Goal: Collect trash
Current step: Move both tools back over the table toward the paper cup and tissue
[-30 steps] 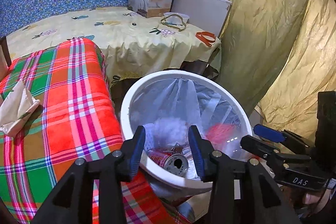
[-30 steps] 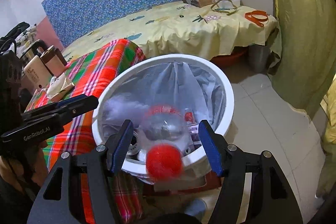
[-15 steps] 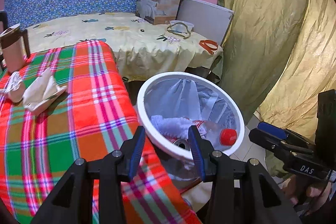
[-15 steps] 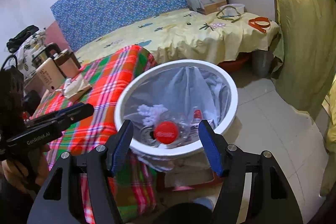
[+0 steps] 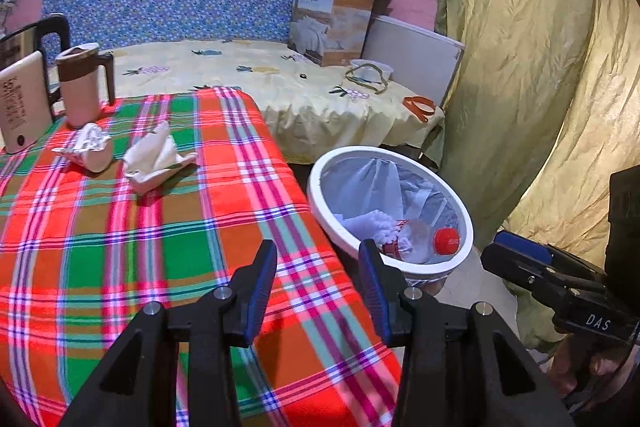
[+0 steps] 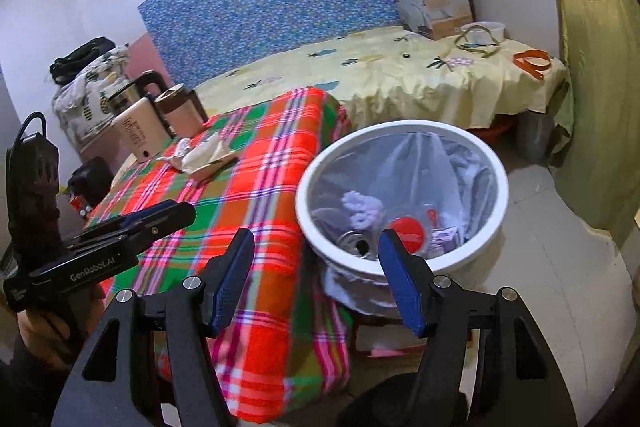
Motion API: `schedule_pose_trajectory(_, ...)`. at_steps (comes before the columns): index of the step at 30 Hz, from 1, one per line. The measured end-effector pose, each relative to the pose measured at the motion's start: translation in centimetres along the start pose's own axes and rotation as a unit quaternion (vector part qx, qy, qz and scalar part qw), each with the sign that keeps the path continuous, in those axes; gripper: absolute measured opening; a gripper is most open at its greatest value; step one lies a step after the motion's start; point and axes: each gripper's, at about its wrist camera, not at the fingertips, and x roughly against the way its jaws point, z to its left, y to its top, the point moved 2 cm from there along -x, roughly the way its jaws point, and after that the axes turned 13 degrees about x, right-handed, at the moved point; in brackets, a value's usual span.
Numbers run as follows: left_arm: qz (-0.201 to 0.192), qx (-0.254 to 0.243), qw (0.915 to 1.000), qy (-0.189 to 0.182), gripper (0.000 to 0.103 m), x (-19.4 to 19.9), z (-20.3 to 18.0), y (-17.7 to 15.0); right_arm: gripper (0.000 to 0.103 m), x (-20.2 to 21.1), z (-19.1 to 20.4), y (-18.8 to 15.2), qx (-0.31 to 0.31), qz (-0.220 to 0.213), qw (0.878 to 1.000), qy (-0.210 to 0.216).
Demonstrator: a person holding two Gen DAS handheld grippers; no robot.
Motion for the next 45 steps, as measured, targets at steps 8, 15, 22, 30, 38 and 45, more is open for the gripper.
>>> schedule_pose_trajectory(8,-0.015,0.008,0.9997,0.016,0.044,1.5,1.6,-0.2,0.066,-0.7,1.8,0.2,0.014,0.005,1.000,0.025)
schedule_pose_trajectory(15,-0.021,0.016,0.9992,0.029,0.044,2.1,3.2,-0.3,0.066,-1.3,3.5,0.5,0.028,0.009,0.999,0.040)
schedule_pose_trajectory(22,-0.027,0.026,0.9984,0.044,0.044,2.5,5.0,0.0,0.066,-2.3,4.7,1.0,0.035,0.017,0.998,0.054)
schedule_pose_trajectory(30,-0.036,0.035,0.9969,0.060,0.044,2.9,7.2,1.1,0.061,-3.4,6.1,1.9,0.046,0.021,0.997,0.064)
schedule_pose_trajectory(38,-0.050,0.054,0.9938,0.083,0.044,3.4,10.5,2.9,0.051,-5.3,7.1,3.2,0.049,0.029,0.996,0.066)
schedule_pose_trajectory(45,-0.059,0.072,0.9900,0.106,0.044,3.3,13.6,4.7,0.046,-7.5,8.0,4.6,0.047,0.035,0.995,0.080)
